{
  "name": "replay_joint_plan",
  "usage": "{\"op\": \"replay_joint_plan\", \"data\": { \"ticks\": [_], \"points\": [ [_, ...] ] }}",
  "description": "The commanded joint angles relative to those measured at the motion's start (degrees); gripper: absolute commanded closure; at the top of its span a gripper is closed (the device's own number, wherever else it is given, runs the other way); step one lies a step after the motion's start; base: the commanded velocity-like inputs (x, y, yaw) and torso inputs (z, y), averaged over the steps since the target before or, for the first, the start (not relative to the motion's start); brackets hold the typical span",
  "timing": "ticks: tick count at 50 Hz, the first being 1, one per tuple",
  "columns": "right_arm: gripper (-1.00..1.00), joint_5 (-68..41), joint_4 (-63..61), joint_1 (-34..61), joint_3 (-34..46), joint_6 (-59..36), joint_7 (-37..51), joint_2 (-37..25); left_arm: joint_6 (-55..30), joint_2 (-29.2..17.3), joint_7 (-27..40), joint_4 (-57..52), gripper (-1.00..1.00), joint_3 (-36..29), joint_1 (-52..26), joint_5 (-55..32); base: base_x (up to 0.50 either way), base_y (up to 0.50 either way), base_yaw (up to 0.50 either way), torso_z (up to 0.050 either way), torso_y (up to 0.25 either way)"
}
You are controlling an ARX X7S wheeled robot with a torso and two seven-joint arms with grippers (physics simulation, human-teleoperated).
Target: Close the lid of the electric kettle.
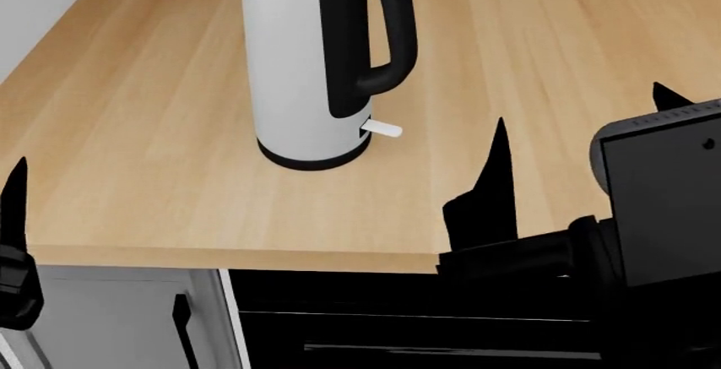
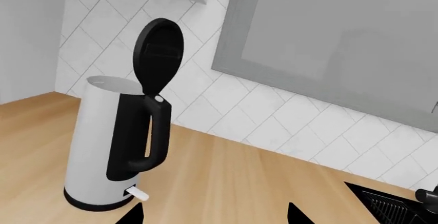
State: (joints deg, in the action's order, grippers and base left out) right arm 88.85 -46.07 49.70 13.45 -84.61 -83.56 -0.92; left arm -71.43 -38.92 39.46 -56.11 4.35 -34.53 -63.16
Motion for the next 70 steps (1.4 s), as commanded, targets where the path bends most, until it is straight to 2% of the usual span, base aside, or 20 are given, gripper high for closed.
{"op": "replay_joint_plan", "data": {
  "ticks": [1, 8, 15, 45, 60, 63, 70],
  "points": [
    [-1.0, 5.5, 4.9, 6.7, -2.8, 1.3, -6.4, 0.5, -4.6, -1.2, 4.3, 3.8, -1.0, -1.3, -11.1, -7.2, 0.0, 0.0, 0.0, 0.0, 0.0],
    [-1.0, 4.9, 4.5, 6.7, -0.8, 0.9, -5.3, -0.6, -6.3, -1.2, 5.9, 4.7, -1.0, -2.4, -14.6, -9.8, 0.0, 0.0, 0.0, 0.0, 0.0],
    [-1.0, 5.5, 6.7, 11.5, -3.3, 4.3, -6.4, 0.8, -8.0, -1.6, 8.6, 5.4, -1.0, -2.5, -18.6, -14.5, 0.0, 0.0, 0.0, 0.0, 0.0],
    [-1.0, 5.7, 5.0, 10.0, -0.8, 4.4, -6.4, 0.6, -6.0, -3.0, 9.4, 5.6, -1.0, -3.9, -18.6, -14.7, 0.43, 0.0, 0.0, 0.0, 0.0],
    [-1.0, 6.2, 4.7, 9.9, -1.2, 4.9, -6.2, 0.2, -5.5, -4.1, 11.6, 6.5, -1.0, -3.2, -20.3, -18.2, 0.47, 0.0, 0.0, 0.0, 0.001],
    [-1.0, 6.2, 4.4, 9.9, -1.0, 4.9, -6.4, 0.7, -5.5, -4.5, 12.7, 6.6, -1.0, -3.0, -21.0, -19.6, 0.15, 0.0, 0.0, 0.0, 0.004],
    [-1.0, 3.4, 4.7, 11.1, -1.5, 3.4, -6.4, 0.8, -4.3, -4.7, 11.0, 5.9, -1.0, -3.1, -18.5, -17.0, 0.0, 0.0, 0.0, 0.0, 0.0]
  ]
}}
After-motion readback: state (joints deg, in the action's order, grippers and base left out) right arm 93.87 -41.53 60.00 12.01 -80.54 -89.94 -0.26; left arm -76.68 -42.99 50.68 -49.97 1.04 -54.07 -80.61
